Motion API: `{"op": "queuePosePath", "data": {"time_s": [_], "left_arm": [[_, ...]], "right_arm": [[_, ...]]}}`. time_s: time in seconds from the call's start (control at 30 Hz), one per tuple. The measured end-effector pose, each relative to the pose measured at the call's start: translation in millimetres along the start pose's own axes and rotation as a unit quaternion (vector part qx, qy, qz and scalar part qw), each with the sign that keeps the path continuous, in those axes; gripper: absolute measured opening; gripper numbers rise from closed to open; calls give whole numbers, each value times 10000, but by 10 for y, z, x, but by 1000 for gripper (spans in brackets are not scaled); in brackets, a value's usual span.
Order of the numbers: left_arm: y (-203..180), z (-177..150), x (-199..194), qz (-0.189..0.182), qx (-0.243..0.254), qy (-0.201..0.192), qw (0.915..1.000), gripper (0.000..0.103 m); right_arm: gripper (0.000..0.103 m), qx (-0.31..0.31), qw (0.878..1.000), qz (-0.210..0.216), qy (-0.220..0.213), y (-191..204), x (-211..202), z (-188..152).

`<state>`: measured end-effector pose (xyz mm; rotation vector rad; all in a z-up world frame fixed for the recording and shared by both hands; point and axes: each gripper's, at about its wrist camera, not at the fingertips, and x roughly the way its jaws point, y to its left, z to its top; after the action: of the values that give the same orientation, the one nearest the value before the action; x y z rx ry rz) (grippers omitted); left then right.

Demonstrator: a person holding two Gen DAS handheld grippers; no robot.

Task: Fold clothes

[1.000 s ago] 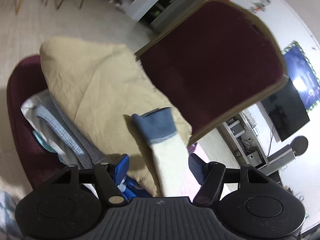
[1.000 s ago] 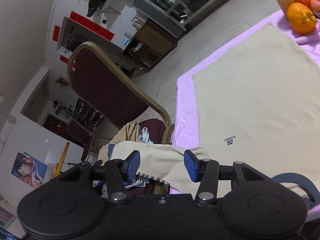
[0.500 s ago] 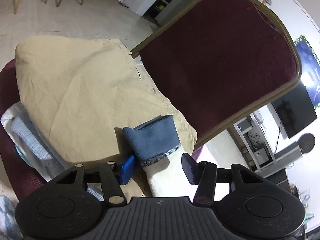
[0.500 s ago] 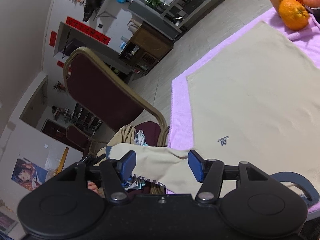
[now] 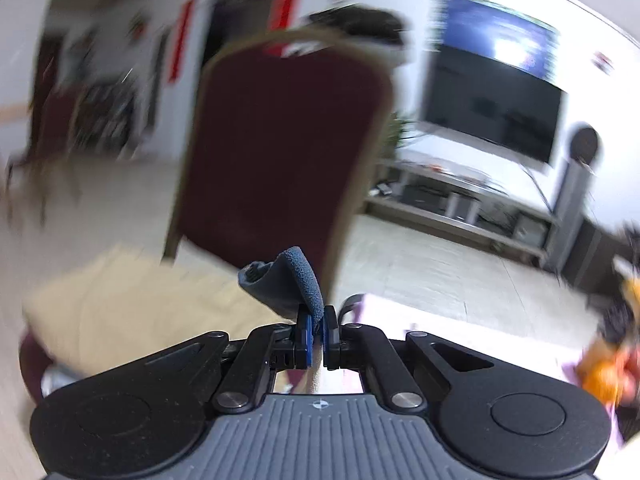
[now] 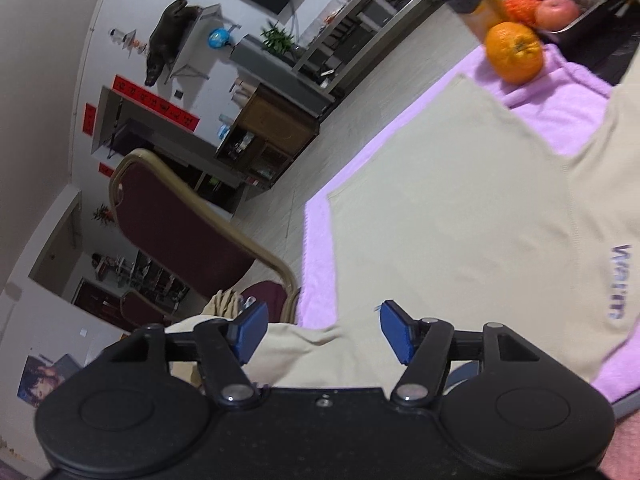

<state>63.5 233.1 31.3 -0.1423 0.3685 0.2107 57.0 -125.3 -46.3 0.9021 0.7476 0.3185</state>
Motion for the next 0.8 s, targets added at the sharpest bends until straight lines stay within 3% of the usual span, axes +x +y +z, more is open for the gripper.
{"op": "queuePosePath", "data": {"time_s": [0.13,0.33,0.53,0.6,0.67,0.7,0.8], "left_arm": [[-611,-171,-291,-233,780,-200,9965,2],[-1694,-641,-523,-584,1536,-283,9860,2],[-2736,-1276,-655,-1006,2121,-25,9721,2],[-3102,-1550,-624,-1081,2391,282,9645,4],[-3333,-1797,-567,-1289,2644,746,9529,22],[-3405,-1926,-572,-1431,2797,1013,9440,22],[-3300,-2131,-617,-1680,3036,1397,9274,25]], "right_arm": [[61,342,9992,-106,-193,-351,-220,41],[61,849,9948,-191,-520,-823,-486,119],[61,1167,9884,-261,-935,-1189,-780,223],[61,1224,9863,-312,-1062,-1288,-875,245],[61,1263,9844,-383,-1167,-1381,-955,257],[61,1309,9833,-412,-1199,-1436,-988,260],[62,1435,9810,-538,-1192,-1573,-1010,278]]}}
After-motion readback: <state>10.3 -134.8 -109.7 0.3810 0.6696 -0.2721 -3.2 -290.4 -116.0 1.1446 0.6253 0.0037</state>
